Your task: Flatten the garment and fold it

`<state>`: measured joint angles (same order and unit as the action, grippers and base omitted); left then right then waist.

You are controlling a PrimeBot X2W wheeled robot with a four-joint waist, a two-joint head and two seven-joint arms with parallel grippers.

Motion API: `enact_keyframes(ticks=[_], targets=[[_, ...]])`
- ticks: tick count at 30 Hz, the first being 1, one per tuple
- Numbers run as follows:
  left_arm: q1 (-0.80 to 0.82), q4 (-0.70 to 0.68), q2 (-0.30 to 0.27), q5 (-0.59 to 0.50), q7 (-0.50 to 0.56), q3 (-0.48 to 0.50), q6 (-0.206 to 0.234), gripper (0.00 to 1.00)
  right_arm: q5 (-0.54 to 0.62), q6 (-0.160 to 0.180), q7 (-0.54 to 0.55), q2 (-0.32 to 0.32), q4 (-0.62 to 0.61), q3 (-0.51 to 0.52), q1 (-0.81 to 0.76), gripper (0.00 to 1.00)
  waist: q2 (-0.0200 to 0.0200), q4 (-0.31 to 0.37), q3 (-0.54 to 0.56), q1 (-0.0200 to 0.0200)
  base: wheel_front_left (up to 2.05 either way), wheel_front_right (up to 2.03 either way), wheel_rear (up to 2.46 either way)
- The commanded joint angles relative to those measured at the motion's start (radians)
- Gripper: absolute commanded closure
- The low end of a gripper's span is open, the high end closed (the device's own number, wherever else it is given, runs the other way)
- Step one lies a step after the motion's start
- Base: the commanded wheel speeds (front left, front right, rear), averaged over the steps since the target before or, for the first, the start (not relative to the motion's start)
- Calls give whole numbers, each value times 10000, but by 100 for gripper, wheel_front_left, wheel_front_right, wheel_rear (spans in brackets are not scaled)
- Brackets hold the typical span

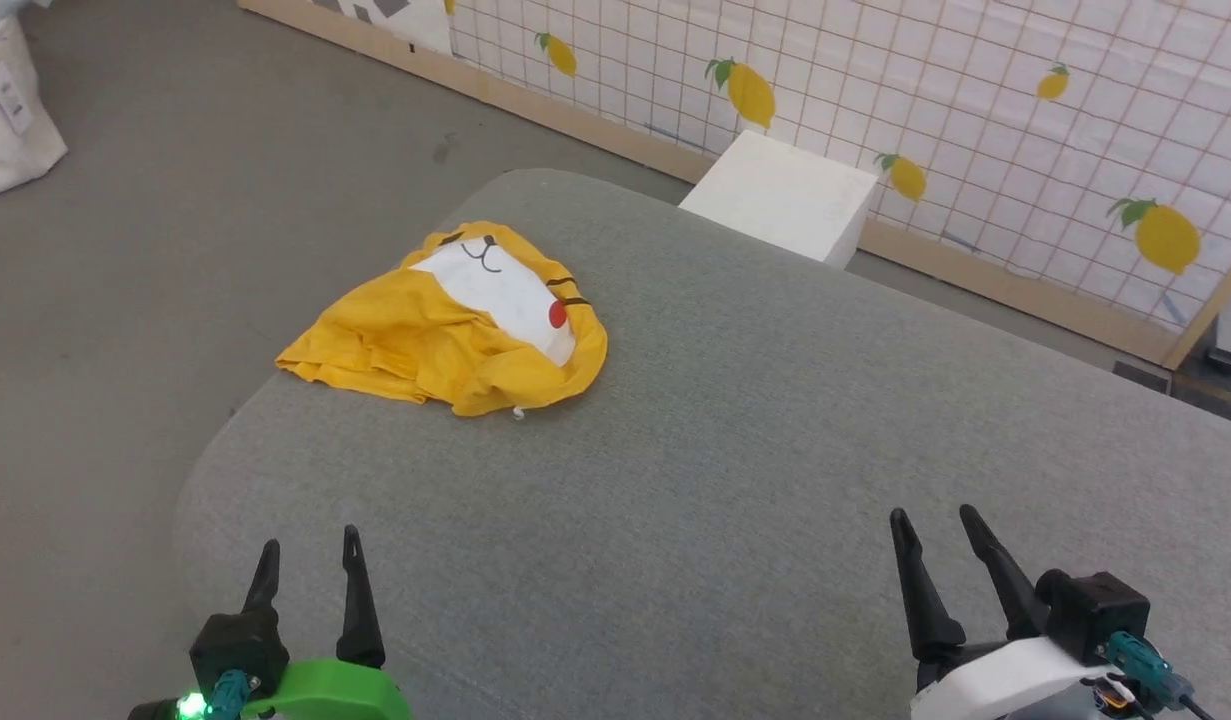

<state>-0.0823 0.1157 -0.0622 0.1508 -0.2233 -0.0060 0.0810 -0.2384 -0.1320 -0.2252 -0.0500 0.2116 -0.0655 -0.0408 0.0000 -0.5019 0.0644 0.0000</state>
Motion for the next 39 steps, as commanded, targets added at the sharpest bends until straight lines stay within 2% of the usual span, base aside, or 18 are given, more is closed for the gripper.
enact_keyframes(ticks=[1, 13, 26, 28, 34, 39], targets=[[-177, 39, -59, 37, -128, -6, 61, 0, -86, 12, -107, -3, 66, -25, -101, 0, 0, -116, -2, 0, 0, 0, 0], [-252, 150, -114, 193, -378, -1, 190, 0, -233, 13, -359, -3, 274, -71, -108, 0, 0, -632, -44, 0, 0, 0, 0], [-45, 47, -69, 421, -385, -60, 89, 0, -92, 13, -366, -3, 251, -7, -10, 0, 0, -558, -280, 0, 0, 0, 0], [343, 53, -95, 582, -382, -135, -118, 0, -26, 13, -366, -3, 213, 80, 12, 0, 0, -602, -387, 0, 0, 0, 0], [2676, 530, -642, 1139, -58, 24, -898, 0, 345, 13, -137, -3, -46, 190, 160, 0, 0, -391, -911, 0, 0, 0, 0], [5069, 1967, -1472, 2076, 1323, 256, -1689, 0, 852, 13, 375, -3, -715, 494, 351, 0, 0, 179, -1857, 0, 0, 0, 0]])
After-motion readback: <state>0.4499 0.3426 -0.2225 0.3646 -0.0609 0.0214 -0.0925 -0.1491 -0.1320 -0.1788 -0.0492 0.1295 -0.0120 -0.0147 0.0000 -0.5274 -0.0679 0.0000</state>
